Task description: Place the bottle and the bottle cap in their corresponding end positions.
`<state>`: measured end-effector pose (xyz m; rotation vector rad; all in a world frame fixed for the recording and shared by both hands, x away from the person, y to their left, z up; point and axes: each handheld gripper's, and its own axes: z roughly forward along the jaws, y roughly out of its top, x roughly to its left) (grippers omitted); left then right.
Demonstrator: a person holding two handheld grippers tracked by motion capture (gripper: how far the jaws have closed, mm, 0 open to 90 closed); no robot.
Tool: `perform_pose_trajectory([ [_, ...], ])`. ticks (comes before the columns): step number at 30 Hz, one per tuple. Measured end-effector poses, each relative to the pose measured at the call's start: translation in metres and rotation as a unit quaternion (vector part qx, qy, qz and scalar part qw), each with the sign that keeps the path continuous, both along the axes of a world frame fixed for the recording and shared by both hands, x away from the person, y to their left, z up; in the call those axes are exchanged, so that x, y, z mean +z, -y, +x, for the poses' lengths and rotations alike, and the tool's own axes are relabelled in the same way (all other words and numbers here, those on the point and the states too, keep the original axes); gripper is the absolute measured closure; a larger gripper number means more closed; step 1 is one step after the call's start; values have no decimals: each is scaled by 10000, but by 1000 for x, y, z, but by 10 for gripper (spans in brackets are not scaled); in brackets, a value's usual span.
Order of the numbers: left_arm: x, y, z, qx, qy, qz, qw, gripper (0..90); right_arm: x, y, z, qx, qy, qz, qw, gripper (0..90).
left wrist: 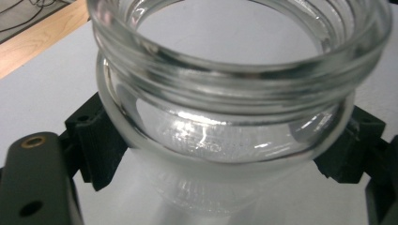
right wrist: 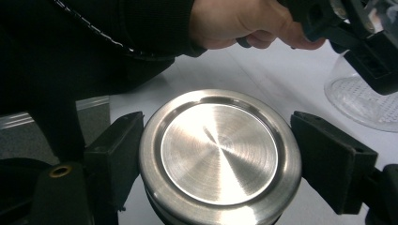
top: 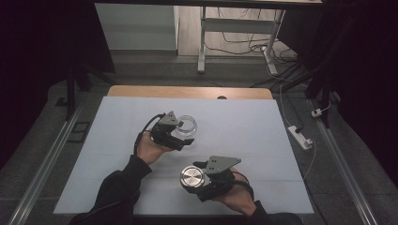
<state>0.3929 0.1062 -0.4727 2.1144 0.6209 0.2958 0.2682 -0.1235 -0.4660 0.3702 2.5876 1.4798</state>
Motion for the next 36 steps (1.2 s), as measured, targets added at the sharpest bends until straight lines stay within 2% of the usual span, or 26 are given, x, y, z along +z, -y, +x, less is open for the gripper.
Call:
perform_pose_trajectory([
  [20,-19,15,24,132,29,65,9999,156,-32,-8,7,-55,-115,-238,9996,200],
  [36,-31,16,32,269,23,150,9995,156,-53,-11,15,-150,-215,-436,9987,200],
])
